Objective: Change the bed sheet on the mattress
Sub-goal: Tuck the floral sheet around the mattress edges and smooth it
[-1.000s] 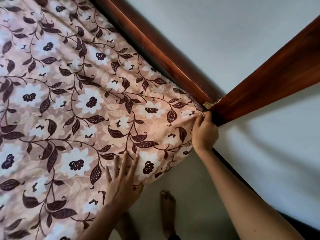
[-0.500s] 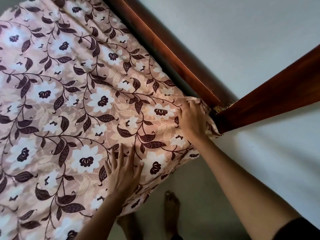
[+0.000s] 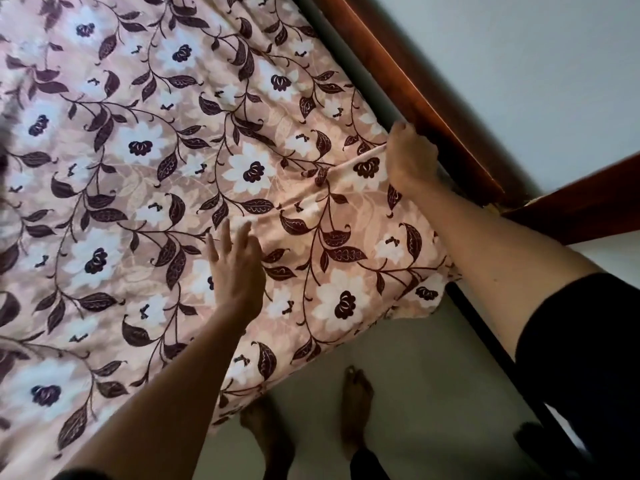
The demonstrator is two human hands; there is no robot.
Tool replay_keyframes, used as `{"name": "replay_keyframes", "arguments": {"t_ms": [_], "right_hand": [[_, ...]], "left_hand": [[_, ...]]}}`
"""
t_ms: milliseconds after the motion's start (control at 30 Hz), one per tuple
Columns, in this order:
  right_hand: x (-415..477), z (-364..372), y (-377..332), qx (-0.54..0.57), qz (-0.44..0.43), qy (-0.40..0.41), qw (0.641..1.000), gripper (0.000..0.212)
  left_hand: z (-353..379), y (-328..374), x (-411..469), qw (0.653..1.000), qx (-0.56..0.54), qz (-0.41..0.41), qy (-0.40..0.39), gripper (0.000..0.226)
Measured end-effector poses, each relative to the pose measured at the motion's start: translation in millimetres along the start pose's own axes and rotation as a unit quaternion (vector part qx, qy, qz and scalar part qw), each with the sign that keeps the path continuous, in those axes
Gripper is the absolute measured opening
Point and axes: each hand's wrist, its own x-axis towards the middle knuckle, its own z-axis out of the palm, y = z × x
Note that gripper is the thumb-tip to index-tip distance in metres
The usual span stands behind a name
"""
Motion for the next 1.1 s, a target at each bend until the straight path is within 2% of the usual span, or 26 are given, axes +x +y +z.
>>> {"name": "replay_keyframes", "arguments": {"t_ms": [100, 233, 300, 400, 467, 534, 567, 667, 767, 834, 900, 1000, 1100], "right_hand": [[5.6, 1.6, -2.9, -0.030, 0.007, -0.007, 1.000, 0.023], [-14.2, 7.8, -13.0, -0.047, 0.014, -0.031, 0.998, 0.025], [-26.1, 11.9, -29.7, -0.042, -0.026, -0.033, 0.998, 0.033], [-57.7, 25.5, -63.1, 0.017, -0.109, -0.040, 0.993, 0.047], [-87.2, 41.3, -81.7, 0.057, -0.153, -0.090, 0.982, 0.062], [-111.8, 60.4, -80.3, 0.018, -0.194, -0.169, 0.966, 0.076], [-118.2, 69.3, -69.9, -0.014, -0.198, -0.195, 0.961, 0.083], [-118.4, 75.0, -25.7, -0.056, -0.121, -0.222, 0.966, 0.094], [-112.4, 65.7, -0.8, -0.046, -0.037, -0.232, 0.971, 0.097], [-117.2, 57.9, -7.0, -0.020, 0.007, -0.206, 0.978, 0.098], [-127.6, 54.3, -29.9, 0.000, -0.003, -0.167, 0.986, 0.095], [-148.1, 61.5, -78.9, -0.004, -0.138, -0.143, 0.980, 0.077], [-160.5, 79.3, -123.8, -0.009, -0.298, -0.163, 0.941, 0.069]], "left_hand": [[-12.9, -19.1, 16.9, 0.997, -0.025, -0.076, 0.014, 0.019], [-11.9, -44.6, 11.5, 0.993, -0.033, -0.101, -0.056, 0.060], [-6.0, -57.2, 9.2, 0.987, -0.061, -0.124, -0.084, 0.072], [-0.1, -64.8, 10.0, 0.975, -0.111, -0.131, -0.141, 0.073], [5.3, -65.6, 7.7, 0.972, -0.124, -0.114, -0.165, 0.071], [9.8, -73.6, 5.8, 0.975, -0.112, -0.093, -0.165, 0.069], [10.8, -82.2, 5.8, 0.974, -0.116, -0.110, -0.160, 0.069], [11.0, -120.8, 6.5, 0.947, -0.134, -0.242, -0.164, 0.072], [8.3, -152.0, 1.9, 0.933, -0.136, -0.289, -0.168, 0.069], [8.5, -155.8, -2.7, 0.945, -0.119, -0.269, -0.141, 0.069], [8.6, -151.8, -5.8, 0.958, -0.121, -0.231, -0.120, 0.068], [10.9, -142.9, -8.3, 0.976, -0.133, -0.132, -0.112, 0.069], [22.1, -153.7, -12.6, 0.990, -0.066, -0.042, -0.117, 0.076]]}}
